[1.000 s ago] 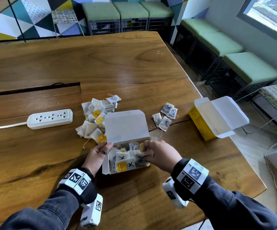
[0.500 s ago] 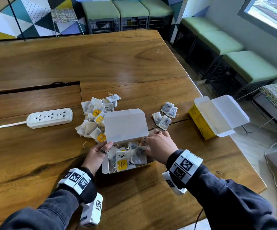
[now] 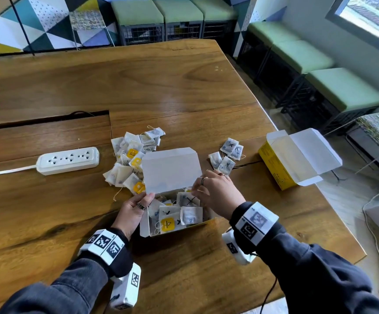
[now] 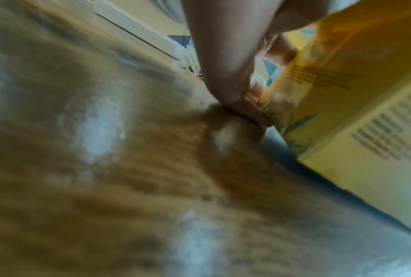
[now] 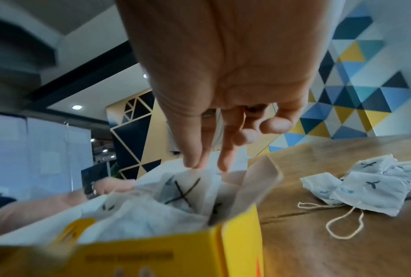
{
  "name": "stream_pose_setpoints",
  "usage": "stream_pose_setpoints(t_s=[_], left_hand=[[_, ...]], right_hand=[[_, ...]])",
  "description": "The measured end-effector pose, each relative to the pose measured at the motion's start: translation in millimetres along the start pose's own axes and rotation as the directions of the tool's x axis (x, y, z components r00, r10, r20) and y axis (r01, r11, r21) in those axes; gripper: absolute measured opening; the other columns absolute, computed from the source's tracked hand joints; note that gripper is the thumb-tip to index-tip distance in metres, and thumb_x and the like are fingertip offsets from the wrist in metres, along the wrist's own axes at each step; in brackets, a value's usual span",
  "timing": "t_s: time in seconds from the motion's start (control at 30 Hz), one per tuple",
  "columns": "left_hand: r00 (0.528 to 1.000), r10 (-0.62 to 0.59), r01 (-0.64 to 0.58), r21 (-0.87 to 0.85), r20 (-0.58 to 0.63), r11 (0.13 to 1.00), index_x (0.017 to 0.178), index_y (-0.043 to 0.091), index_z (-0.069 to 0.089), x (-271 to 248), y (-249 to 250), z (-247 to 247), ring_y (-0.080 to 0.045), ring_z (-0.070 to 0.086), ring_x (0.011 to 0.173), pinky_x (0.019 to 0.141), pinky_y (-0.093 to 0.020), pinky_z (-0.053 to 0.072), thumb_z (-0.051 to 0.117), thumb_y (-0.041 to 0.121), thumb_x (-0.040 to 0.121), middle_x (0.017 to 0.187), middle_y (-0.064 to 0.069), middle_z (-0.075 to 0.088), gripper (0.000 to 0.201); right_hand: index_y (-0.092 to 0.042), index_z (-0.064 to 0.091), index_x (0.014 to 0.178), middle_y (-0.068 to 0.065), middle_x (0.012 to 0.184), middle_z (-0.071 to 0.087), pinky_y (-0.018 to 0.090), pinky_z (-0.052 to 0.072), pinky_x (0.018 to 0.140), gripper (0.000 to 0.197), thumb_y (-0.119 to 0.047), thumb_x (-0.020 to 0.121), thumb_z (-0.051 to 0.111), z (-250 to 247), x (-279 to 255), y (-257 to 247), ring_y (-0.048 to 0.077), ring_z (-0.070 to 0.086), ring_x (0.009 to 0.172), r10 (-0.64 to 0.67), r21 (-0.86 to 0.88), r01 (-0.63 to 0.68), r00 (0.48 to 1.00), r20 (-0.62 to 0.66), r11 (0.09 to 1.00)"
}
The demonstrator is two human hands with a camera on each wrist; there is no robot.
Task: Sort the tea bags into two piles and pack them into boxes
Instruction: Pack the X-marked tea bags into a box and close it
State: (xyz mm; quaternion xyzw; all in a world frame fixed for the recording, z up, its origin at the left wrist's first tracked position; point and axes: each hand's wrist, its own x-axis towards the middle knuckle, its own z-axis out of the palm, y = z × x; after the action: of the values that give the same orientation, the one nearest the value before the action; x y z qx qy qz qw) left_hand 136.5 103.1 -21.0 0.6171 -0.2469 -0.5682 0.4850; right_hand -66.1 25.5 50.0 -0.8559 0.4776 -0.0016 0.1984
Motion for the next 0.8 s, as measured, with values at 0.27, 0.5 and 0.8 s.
stream_pose_setpoints(t_s=[0.27, 0.5, 0.8], left_hand=[[1.000, 0.000, 0.000, -0.006, 0.003, 1.000, 0.087, 0.018, 0.068, 2, -3, -2, -0.021, 0.064, 0.079, 0.079, -0.035, 0.048, 0.058, 0.023, 0.089, 0.077, 0.002, 0.074, 0.012], [1.000, -0.012, 0.012, -0.021, 0.013, 1.000, 0.091, 0.019, 0.068, 3, -2, -1, -0.017, 0.067, 0.078, 0.075, -0.031, 0.051, 0.057, 0.023, 0.089, 0.080, 0.003, 0.075, 0.012], [1.000, 0.003, -0.003, -0.004, -0.027, 1.000, 0.093, 0.019, 0.068, 3, -1, 2, -0.028, 0.065, 0.093, 0.090, -0.042, 0.047, 0.059, 0.024, 0.087, 0.097, -0.007, 0.072, 0.012]], right_hand=[[-0.017, 0.064, 0.105, 0.004, 0.106, 0.050, 0.039, 0.036, 0.089, 0.028, -0.038, 0.093, 0.051, 13, -5, 2, 0.022, 0.048, 0.105, 0.019, 0.091, -0.008, 0.991, -0.129, 0.996], [-0.012, 0.066, 0.093, -0.003, 0.090, 0.054, 0.028, 0.045, 0.077, 0.019, -0.029, 0.090, 0.058, 10, 4, -9, 0.009, 0.051, 0.077, -0.038, 0.405, 0.019, 0.998, 0.040, 0.914], [-0.003, 0.071, 0.093, 0.014, 0.102, 0.063, 0.047, 0.051, 0.080, 0.021, -0.018, 0.084, 0.058, 44, -17, -30, 0.034, 0.057, 0.095, -0.347, -0.051, 0.343, 0.935, -0.075, 0.938]])
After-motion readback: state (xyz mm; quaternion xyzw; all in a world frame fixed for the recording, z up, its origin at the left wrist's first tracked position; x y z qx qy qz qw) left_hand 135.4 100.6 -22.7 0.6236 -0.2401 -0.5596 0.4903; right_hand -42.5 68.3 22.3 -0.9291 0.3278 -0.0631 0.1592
